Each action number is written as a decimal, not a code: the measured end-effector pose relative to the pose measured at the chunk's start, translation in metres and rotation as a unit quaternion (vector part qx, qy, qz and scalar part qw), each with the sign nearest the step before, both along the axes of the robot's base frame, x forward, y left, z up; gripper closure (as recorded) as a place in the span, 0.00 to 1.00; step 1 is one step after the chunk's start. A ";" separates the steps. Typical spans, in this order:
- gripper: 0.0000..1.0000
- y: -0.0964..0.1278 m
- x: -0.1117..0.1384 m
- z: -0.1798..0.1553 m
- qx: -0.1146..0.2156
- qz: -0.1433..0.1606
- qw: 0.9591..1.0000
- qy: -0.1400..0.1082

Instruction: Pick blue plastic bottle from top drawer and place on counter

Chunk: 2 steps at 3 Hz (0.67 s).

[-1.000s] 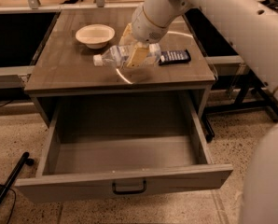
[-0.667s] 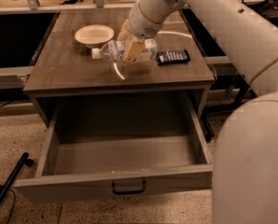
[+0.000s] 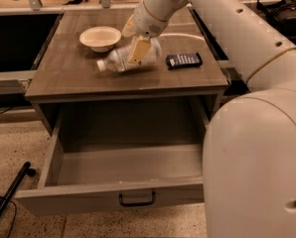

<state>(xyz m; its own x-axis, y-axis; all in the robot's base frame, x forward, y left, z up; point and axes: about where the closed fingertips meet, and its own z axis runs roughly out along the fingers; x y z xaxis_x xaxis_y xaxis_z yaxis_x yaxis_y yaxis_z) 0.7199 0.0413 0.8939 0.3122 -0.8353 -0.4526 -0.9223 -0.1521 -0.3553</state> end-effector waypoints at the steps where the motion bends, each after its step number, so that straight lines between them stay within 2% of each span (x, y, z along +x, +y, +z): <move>1: 0.00 -0.014 0.003 0.006 0.002 -0.015 1.000 -0.004; 2: 0.00 -0.043 -0.006 0.020 0.004 -0.036 0.999 -0.016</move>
Offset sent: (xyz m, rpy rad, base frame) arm -0.0243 -0.0899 0.0428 0.0117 -0.0734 -0.1383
